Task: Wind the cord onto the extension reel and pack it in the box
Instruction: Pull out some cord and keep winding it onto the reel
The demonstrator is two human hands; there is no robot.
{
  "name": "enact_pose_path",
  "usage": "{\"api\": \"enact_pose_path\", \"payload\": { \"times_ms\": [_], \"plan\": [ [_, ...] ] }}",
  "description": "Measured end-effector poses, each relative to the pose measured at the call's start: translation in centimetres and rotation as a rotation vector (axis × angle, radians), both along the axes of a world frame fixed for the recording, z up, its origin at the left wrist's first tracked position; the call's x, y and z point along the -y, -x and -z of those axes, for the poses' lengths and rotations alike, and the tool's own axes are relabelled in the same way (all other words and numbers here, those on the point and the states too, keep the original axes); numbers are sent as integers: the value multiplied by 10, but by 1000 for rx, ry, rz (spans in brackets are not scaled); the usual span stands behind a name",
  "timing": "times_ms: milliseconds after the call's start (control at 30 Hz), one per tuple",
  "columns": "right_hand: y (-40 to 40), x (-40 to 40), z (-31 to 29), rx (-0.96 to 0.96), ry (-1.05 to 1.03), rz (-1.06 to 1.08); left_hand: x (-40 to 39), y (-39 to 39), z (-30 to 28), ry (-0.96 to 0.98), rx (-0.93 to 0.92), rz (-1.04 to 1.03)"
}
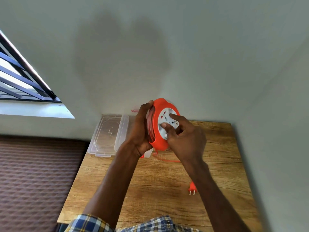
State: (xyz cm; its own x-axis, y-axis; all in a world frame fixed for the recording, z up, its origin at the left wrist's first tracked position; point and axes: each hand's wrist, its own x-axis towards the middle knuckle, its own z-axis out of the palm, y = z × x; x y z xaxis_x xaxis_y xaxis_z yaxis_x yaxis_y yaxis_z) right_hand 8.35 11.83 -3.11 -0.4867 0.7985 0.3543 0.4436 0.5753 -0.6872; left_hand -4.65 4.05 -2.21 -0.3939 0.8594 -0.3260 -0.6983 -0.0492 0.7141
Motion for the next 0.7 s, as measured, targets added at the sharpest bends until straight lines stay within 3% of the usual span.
{"api": "enact_pose_path", "payload": {
  "times_ms": [167, 300, 433, 533, 700],
  "plan": [
    [12, 2, -8, 2, 146, 106, 1, -9, 1, 12, 16, -34],
    [3, -4, -13, 48, -11, -22, 4, -5, -6, 15, -42, -18],
    [-9, -24, -14, -13, 27, -313, 3, 4, -11, 19, -48, 25],
    [-21, -31, -10, 89, -40, -502, 6, 7, -12, 13, -4, 77],
    [-22, -33, -7, 76, -153, -451, 8, 2, -13, 14, -17, 98]
  ]
}}
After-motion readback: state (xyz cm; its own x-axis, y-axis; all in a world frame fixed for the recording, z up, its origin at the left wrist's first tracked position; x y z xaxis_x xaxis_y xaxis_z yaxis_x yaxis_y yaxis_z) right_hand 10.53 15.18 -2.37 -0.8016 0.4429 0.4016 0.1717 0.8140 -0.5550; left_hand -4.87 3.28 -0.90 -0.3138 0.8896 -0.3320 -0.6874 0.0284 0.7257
